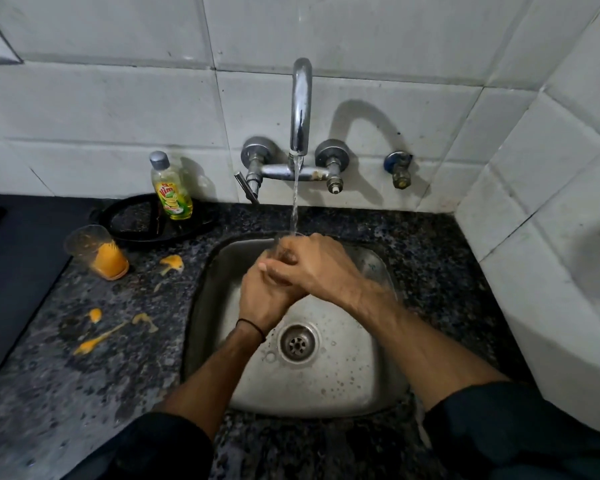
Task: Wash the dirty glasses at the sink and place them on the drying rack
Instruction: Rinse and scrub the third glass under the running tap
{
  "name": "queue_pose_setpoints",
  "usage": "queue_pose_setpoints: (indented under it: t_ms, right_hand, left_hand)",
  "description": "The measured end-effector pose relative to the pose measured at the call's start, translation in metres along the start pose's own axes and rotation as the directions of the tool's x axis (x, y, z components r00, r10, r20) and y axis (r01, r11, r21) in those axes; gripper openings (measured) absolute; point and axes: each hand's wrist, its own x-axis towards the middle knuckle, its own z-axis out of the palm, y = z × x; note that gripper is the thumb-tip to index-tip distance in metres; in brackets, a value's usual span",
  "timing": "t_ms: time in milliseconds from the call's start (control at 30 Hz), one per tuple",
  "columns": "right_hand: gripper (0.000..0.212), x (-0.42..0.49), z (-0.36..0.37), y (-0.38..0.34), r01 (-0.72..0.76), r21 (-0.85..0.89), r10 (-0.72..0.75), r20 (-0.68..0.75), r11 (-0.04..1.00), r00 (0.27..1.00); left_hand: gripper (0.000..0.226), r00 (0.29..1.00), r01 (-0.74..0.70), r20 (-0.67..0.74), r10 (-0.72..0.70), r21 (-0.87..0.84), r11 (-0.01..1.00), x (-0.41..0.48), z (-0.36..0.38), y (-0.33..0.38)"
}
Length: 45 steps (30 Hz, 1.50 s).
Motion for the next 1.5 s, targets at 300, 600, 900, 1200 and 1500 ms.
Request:
queue_pose_setpoints:
  t_ms: [300,600,900,1200,1500]
  right_hand:
    - [0.028,0.011,-0.013,0.001,0.048,0.016,-0.05,0.118,0.999,0.992]
    - [0.03,0.015,-0.005,0.001,-0.138,0.304,0.086,0.178,0.943,0.98]
    - [0.01,0.009,0.004,0.009,0.133,0.087,-0.147,0.195,0.987,0.97]
    - [0.016,0.021,0.004,0.009,-0.03,0.111,-0.012,0.362,0.993,0.932]
    - [0.016,0.012,0.019,0.016,-0.11,0.233,0.073,0.163,0.966,0.984]
  left_hand:
    - [0.044,0.996,-0.046,0.066,0.053,-0.105,0.993,0.012,-0.003,0.009]
    - [0.05,0.988,-0.141,0.096,0.125,0.197,0.97,0.031,-0.013,0.006]
    - [0.057,0.88,-0.286,0.414,0.232,0.071,0.956,0.054,-0.046,-0.006]
    - [0.051,0.908,-0.383,0.239,0.344,0.137,0.914,0.05,-0.035,-0.012]
    - [0.077,0.828,-0.101,0.554,0.082,0.004,0.995,0.073,-0.054,-0.015]
